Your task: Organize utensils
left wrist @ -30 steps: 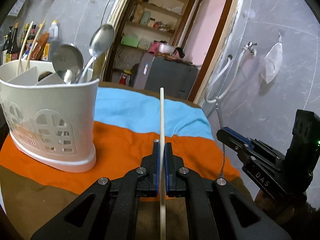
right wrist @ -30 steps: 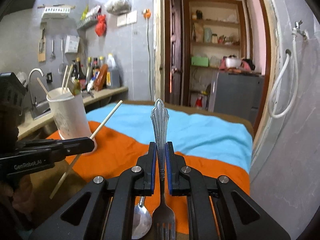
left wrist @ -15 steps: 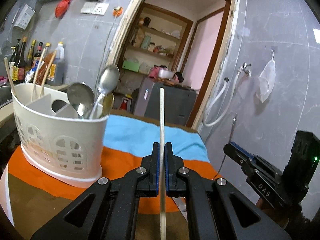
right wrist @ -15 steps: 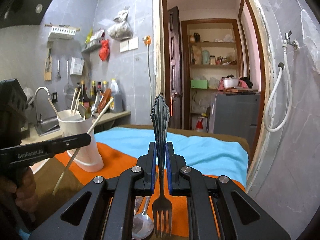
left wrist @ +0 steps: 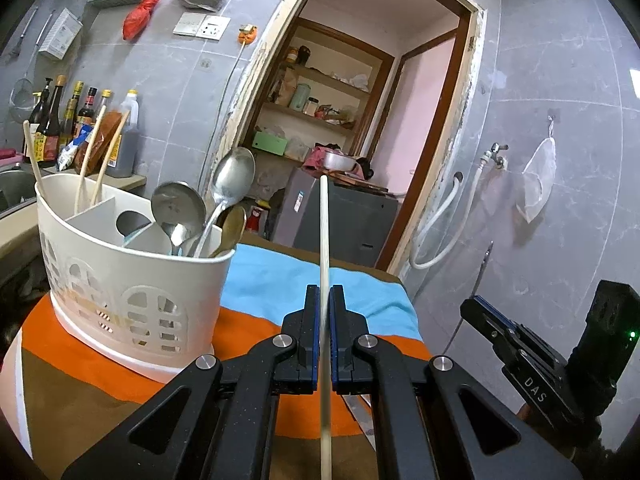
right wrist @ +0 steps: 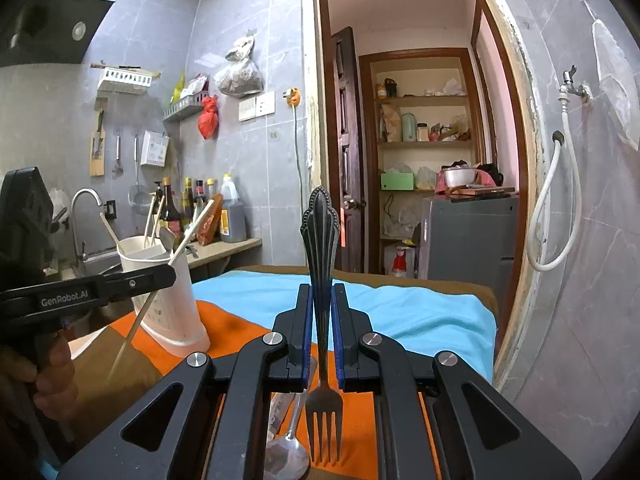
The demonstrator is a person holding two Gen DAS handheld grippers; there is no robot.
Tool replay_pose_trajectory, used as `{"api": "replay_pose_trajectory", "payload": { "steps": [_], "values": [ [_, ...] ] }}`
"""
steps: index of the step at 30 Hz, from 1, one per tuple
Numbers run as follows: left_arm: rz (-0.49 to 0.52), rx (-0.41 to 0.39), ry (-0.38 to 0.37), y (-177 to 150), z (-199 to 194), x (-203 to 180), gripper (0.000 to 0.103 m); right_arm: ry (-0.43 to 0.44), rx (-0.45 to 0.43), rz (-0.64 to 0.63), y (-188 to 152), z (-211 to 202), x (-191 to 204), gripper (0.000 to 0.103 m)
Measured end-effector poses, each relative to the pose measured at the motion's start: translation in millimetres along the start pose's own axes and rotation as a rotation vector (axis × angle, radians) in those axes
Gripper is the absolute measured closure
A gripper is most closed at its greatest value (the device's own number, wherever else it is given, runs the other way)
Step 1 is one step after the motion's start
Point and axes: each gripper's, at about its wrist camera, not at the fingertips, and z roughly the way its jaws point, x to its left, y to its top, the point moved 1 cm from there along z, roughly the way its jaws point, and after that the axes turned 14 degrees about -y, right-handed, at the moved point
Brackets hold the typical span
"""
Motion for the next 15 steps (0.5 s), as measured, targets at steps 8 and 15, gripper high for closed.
{"api": "replay_pose_trajectory", "payload": {
  "steps": [8,15],
  "values": [
    [-0.008,-0.07,0.018,32.1,-13.2,6.7,0.101,0.003,-0.054,0.009,18.9,-8.1,1.2,0.096],
    [-0.001,-0.122,0.052,84.5,-31.6,19.3,0.101,0.039,-0.112,0.009,71.3,-5.6,22.2,0.096]
  ]
}}
